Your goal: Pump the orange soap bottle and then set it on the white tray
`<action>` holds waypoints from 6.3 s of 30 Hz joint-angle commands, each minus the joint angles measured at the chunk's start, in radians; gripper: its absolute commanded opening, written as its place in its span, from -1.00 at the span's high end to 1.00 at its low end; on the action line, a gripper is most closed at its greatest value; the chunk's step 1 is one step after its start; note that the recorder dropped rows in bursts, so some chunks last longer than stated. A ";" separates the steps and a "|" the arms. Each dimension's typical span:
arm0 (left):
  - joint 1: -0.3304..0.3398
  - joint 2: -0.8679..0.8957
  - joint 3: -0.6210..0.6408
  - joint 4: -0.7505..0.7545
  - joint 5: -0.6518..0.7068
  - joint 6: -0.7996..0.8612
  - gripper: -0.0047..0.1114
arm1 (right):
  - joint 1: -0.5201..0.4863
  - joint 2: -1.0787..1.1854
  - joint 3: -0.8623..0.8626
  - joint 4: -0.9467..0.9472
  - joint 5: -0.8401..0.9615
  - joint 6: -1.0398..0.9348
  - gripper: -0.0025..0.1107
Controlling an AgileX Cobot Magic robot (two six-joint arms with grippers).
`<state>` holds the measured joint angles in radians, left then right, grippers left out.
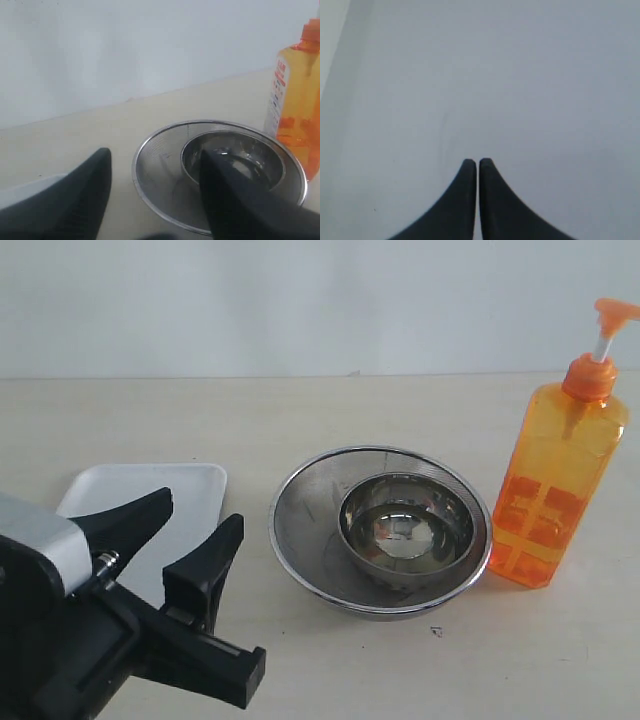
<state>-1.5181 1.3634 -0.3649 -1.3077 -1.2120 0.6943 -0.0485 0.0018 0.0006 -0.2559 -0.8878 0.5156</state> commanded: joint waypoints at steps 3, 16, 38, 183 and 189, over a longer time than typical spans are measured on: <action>0.077 -0.022 0.067 0.069 -0.009 -0.153 0.07 | -0.001 -0.002 -0.001 -0.046 -0.109 0.136 0.96; 0.316 -0.147 0.130 0.364 -0.009 -0.239 0.07 | -0.001 0.066 -0.114 -0.303 0.152 0.355 0.96; 0.555 -0.147 0.130 0.494 0.012 -0.328 0.07 | -0.001 0.750 -0.311 -0.575 0.300 0.521 0.96; 0.555 -0.147 0.130 0.459 0.240 -0.328 0.07 | 0.716 1.708 -0.299 1.032 -0.333 -0.565 0.96; 0.555 -0.147 0.130 0.459 0.240 -0.328 0.07 | 0.716 1.706 -0.202 0.948 -0.333 -0.530 0.96</action>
<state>-0.9660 1.2241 -0.2402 -0.8480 -0.9723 0.3768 0.6689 1.7094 -0.2415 0.7222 -1.2664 -0.0432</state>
